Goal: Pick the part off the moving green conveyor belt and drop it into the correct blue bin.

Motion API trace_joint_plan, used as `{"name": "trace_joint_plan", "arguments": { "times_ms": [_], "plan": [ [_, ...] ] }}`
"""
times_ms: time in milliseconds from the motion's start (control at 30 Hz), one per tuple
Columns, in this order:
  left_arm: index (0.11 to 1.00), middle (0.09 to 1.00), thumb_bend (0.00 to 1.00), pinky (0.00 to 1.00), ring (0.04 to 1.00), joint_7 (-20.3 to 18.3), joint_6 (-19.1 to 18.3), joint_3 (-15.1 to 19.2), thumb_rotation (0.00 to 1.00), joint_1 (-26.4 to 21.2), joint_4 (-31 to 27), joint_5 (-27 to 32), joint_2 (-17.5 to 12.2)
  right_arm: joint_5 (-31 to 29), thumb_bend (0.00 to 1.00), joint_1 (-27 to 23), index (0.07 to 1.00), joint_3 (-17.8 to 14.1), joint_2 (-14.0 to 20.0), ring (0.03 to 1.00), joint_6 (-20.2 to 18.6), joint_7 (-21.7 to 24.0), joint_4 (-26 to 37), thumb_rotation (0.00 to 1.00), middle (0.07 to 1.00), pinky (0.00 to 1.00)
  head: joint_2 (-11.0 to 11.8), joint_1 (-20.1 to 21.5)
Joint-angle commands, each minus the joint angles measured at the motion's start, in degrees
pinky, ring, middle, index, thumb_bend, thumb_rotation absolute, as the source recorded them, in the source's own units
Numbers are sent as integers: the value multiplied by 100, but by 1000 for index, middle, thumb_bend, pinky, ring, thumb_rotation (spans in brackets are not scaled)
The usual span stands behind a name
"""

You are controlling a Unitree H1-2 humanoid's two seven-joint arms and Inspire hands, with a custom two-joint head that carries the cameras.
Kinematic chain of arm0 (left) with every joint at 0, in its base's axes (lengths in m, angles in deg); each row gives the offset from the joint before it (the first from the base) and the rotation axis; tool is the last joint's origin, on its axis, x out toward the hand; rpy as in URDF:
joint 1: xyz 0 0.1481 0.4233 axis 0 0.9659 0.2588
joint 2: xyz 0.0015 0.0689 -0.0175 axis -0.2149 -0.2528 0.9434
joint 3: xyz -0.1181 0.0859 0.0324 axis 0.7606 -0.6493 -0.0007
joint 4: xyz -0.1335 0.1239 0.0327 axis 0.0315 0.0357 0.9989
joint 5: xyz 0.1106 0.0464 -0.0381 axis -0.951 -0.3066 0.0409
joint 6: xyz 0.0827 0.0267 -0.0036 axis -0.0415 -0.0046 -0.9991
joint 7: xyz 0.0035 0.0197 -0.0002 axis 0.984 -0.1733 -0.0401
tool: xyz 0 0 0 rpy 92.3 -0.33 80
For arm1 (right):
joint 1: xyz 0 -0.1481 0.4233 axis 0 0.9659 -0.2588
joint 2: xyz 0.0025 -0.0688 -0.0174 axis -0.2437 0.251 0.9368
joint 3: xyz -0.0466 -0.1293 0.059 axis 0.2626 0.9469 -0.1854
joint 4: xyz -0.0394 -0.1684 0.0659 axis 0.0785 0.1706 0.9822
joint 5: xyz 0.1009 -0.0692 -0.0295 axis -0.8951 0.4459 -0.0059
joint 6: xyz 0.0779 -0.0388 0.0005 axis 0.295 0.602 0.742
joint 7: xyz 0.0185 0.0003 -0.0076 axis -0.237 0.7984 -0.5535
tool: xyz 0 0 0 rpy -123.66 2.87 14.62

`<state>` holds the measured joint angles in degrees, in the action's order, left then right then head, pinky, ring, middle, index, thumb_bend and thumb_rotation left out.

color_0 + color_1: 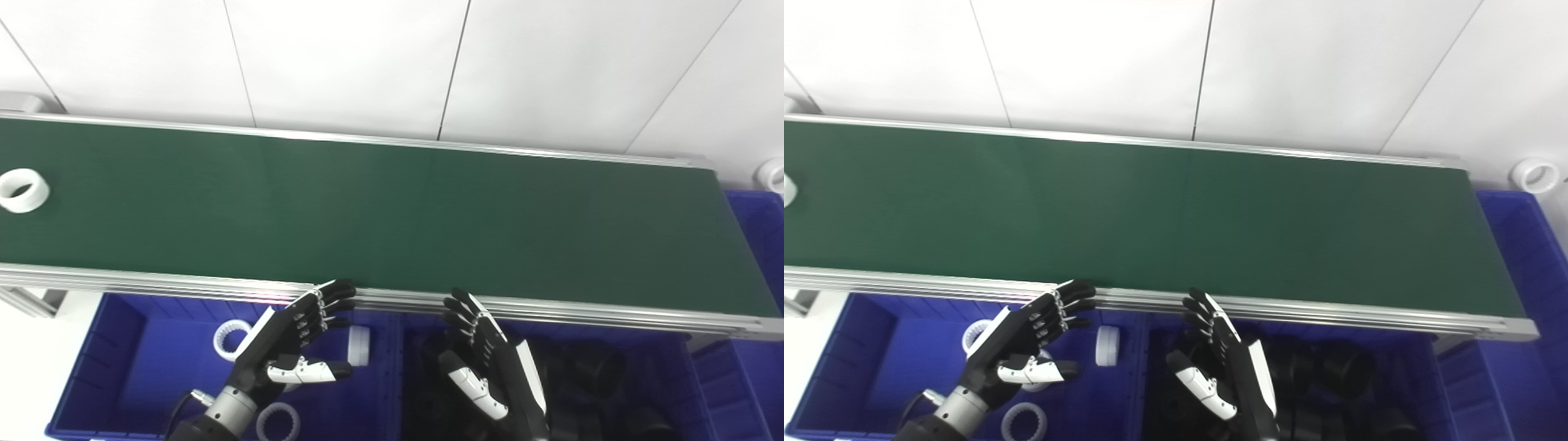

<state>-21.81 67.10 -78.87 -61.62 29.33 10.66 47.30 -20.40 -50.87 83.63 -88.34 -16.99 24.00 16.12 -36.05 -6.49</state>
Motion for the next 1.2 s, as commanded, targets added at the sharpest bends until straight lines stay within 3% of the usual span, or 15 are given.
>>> {"name": "trace_joint_plan", "arguments": {
  "times_ms": [0,33,67,233,433,733,900,1167],
  "plan": [
    [840,866,988,767,842,-20,312,-19,228,-82,13,22,56,-31,597,-40,897,-12,17,816,466,-43,-25,687,859,734,153,-156],
    [838,863,990,760,839,-25,386,-23,226,-95,104,17,65,-41,590,-60,899,-17,24,818,543,-48,-110,691,862,735,353,-339],
    [836,861,993,756,836,-28,445,-29,225,-103,168,15,72,-48,587,-73,902,-23,32,820,592,-48,-170,695,865,735,353,-339],
    [821,843,1000,742,822,-68,726,-32,213,-164,453,35,76,-101,580,-131,919,-42,23,829,735,-43,-433,723,880,737,804,-639],
    [806,830,1000,728,804,-98,856,-2,170,-213,634,77,48,-134,496,-180,938,-28,-22,839,835,-57,-639,713,889,755,1066,-676],
    [790,817,992,691,782,-122,787,48,119,-270,659,203,26,-161,413,-261,944,3,-78,847,872,-110,-794,686,889,765,1172,-673],
    [787,798,931,640,758,-100,901,39,187,-324,630,108,-11,-139,358,-304,943,18,-69,849,876,-153,-832,676,892,769,1193,-710],
    [770,768,901,618,722,153,658,107,176,-642,-178,-157,-7,-263,324,-399,947,-4,6,846,899,-137,-931,668,892,760,1240,-884]
  ]
}}
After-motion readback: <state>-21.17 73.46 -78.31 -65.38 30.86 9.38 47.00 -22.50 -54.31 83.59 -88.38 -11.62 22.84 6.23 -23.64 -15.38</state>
